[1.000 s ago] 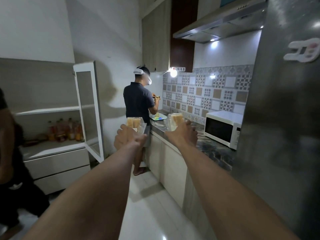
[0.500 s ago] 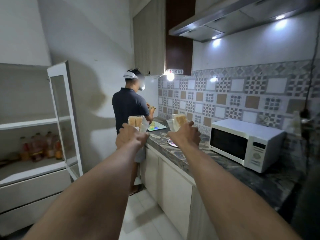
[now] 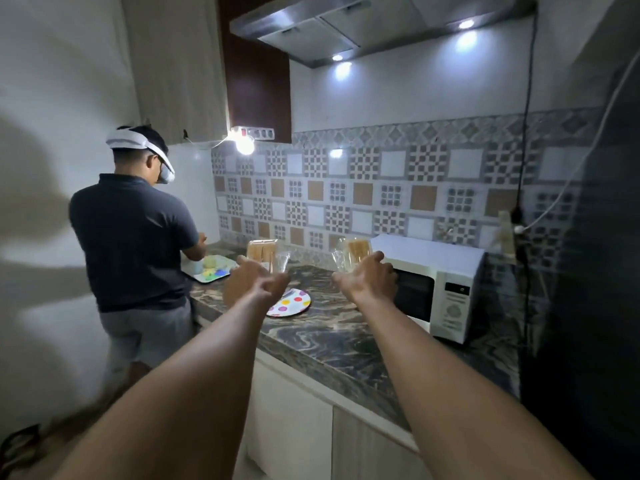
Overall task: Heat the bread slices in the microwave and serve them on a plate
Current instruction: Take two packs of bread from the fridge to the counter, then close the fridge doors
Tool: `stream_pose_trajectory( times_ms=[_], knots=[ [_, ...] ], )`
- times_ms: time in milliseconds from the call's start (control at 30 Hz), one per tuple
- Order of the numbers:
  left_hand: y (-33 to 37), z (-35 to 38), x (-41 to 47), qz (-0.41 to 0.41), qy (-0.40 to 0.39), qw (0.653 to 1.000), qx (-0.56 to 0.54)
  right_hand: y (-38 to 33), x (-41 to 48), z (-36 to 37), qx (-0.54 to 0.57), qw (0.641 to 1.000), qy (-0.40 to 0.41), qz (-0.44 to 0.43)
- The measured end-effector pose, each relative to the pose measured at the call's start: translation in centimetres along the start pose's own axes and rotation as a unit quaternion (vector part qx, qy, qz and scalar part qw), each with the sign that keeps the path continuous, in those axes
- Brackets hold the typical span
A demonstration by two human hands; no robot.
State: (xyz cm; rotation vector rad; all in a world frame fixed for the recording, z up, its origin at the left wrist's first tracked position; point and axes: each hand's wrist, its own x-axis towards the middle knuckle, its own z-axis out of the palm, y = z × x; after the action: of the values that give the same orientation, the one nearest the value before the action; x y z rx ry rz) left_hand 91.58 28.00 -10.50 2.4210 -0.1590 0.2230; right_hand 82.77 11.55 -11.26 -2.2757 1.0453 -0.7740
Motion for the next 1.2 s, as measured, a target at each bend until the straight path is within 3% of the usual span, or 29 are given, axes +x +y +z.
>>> stream_pose_trajectory(
  times_ms=[367, 800, 1200],
  knots=[
    [8.8, 10.7, 10.0, 0.138, -0.083, 0.987, 0.017, 4.0, 10.1, 1.5, -0.042, 0.984, 0.091, 0.145],
    [20.4, 26.5, 17.4, 0.197, -0.131, 0.971, -0.033, 12.2, 25.1, 3.8, -0.056, 0.965, 0.142, 0.215],
    [29.2, 39.2, 26.1, 0.183, -0.187, 0.963, -0.057, 17.4, 40.5, 8.4, -0.107, 0.957, 0.131, 0.235]
  ],
)
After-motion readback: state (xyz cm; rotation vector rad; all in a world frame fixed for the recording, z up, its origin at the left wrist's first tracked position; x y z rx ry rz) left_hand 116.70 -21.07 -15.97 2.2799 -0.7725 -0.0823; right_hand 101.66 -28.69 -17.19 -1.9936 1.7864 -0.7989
